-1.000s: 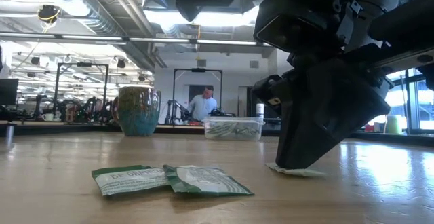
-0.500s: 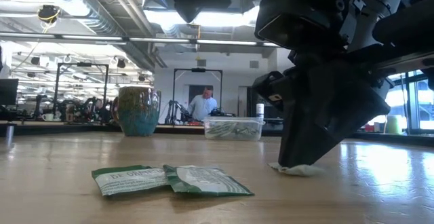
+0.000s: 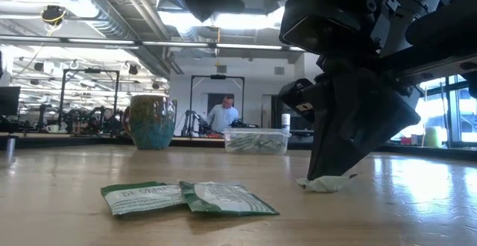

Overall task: Pick and place Stevia / Truvia into bins
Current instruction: Put the stevia packet into the transparent container

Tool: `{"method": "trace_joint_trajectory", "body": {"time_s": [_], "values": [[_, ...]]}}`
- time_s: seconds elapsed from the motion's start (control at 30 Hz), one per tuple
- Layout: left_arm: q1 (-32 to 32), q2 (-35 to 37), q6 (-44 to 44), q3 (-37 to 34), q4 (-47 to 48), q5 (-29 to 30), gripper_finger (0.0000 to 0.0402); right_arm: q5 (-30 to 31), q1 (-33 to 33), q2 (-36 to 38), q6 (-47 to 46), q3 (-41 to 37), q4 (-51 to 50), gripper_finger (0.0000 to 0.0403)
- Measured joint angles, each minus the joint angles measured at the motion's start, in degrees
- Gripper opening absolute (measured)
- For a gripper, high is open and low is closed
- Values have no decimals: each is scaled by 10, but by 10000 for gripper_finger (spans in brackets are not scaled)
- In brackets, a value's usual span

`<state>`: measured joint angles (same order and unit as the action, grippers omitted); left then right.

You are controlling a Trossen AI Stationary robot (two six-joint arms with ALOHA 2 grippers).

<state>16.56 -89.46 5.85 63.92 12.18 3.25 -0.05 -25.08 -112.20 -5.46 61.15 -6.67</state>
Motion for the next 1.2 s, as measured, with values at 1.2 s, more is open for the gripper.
{"method": "trace_joint_trajectory", "body": {"time_s": [1.2], "values": [[9, 138, 47, -271, -259, 77, 77, 118, 373, 126, 143, 0, -64, 6]]}}
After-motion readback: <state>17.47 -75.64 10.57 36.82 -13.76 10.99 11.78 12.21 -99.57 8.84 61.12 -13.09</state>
